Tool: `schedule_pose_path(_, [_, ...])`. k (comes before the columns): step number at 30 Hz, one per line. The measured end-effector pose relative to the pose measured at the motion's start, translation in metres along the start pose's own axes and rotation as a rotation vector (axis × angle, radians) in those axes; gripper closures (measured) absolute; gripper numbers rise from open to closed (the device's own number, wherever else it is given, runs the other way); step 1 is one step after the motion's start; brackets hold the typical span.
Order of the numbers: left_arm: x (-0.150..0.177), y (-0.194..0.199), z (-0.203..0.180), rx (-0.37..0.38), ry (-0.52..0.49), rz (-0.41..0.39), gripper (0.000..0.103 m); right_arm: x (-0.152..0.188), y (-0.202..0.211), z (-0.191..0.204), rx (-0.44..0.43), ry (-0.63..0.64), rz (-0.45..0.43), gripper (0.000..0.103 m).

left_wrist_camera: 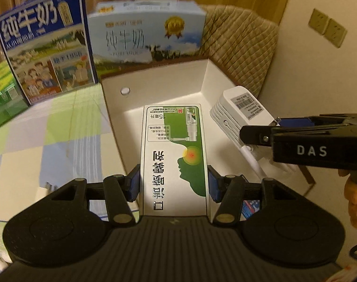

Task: Organize rigid objects
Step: 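Carry the repeater and medicine box into the brown box and release both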

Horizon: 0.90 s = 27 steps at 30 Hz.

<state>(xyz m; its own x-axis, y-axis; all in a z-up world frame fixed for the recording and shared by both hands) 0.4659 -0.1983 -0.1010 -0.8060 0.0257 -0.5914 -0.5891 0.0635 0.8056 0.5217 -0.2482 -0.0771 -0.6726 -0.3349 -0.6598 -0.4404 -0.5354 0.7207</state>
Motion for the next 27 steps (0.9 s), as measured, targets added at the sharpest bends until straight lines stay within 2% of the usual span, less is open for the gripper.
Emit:
schedule_pose_path(8, [0.002,-0.051,-0.006,-0.06,0.009,0.081,0.051,0.01,-0.052,-0.031,0.039,-0.097,0.077,0.047])
schedule_pose_path(14, [0.006,-0.071,-0.008,-0.079,0.016,0.116,0.051,0.018,-0.079,-0.034,0.088,-0.046,0.112,0.047])
schedule_pose_path(19, [0.003,-0.081,-0.008,-0.09,0.014,0.123,0.051,0.019,-0.092,-0.039,0.098,-0.021,0.128,0.047])
schedule_pose_path(23, [0.0,-0.086,-0.009,-0.095,0.009,0.123,0.051,0.013,-0.095,-0.043,0.149,0.043,0.121,0.047])
schedule_pose_path(27, [-0.001,-0.09,-0.012,-0.097,-0.001,0.124,0.051,0.013,-0.088,-0.05,0.107,-0.001,0.116,0.047])
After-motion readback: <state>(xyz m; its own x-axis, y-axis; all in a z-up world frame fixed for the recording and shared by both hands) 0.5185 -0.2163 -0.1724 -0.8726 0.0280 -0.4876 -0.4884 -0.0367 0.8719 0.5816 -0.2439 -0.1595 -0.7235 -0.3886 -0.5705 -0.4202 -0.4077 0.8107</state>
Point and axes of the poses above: each gripper's, at about its wrist camera, not at the fingertips, and y roughly against the way its jaws point, z to its left, x to its underside, the point moved 10 cm from there along -y, roughly the way its jaws point, and after that the axes turned 4 degrees about -x, right-handed, at the moved point
